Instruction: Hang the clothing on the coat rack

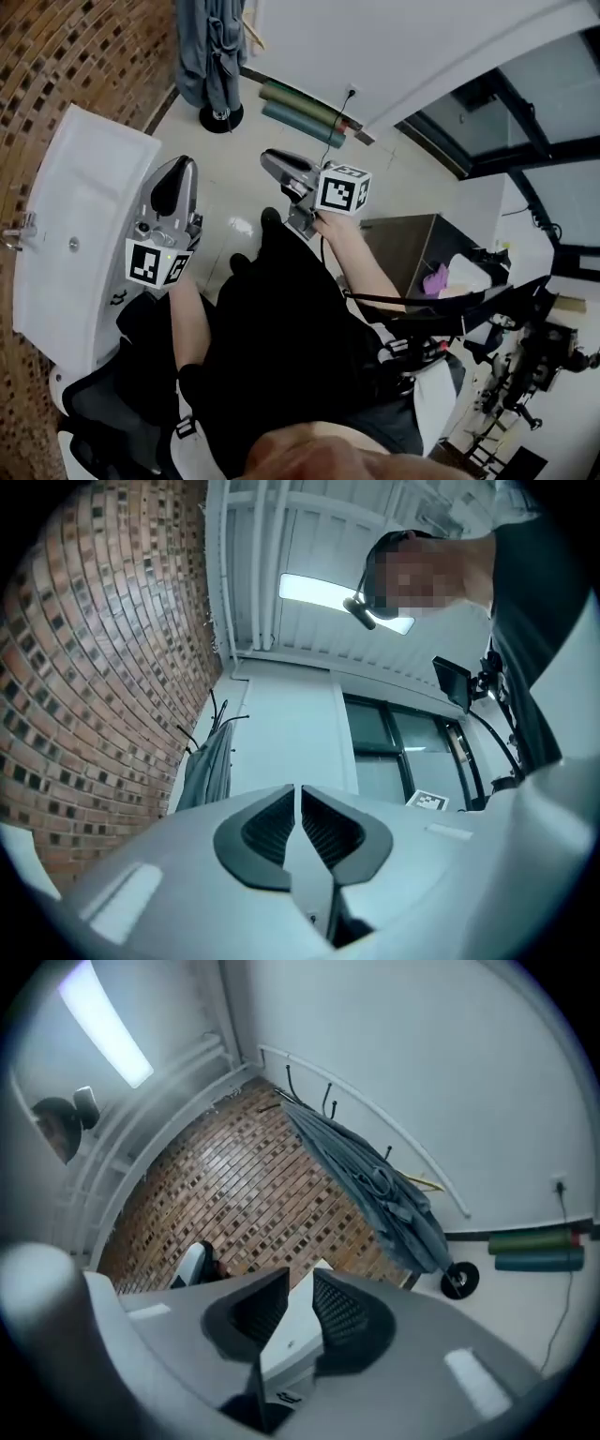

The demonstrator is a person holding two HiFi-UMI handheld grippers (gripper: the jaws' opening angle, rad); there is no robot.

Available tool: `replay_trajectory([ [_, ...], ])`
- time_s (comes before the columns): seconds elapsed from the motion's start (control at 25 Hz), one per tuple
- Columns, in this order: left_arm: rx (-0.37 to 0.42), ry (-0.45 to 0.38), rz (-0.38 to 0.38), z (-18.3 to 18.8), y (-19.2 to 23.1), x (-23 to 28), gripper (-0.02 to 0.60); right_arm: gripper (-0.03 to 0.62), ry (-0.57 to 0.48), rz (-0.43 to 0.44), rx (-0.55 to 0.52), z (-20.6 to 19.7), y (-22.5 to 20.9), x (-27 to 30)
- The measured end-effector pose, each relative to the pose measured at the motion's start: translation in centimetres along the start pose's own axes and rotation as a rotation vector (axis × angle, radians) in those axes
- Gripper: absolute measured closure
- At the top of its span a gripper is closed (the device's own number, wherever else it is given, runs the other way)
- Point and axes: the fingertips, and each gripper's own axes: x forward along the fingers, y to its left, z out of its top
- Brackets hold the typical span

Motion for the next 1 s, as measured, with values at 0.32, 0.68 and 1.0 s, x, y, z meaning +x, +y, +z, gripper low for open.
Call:
replay_trajectory([
  [0.32,-0.104,-0.036,-0.034,-1.4,0.0,-2.5,0.578,0.514,0.087,-0.14,-0.043,-2.8,0.7,-2.9],
  [0.68,-0.143,-0.032,0.139,-1.0,4.7,-10.2,0.581,0.514,0.137,-0.129,-0.156,-5.6,2.9,-1.2],
  [1.0,-0.142,-0.043,0.09,-1.8,2.6,-9.7,0.581,0.516,0.057,-0.187,-0.163,-6.8,1.1,-4.9],
])
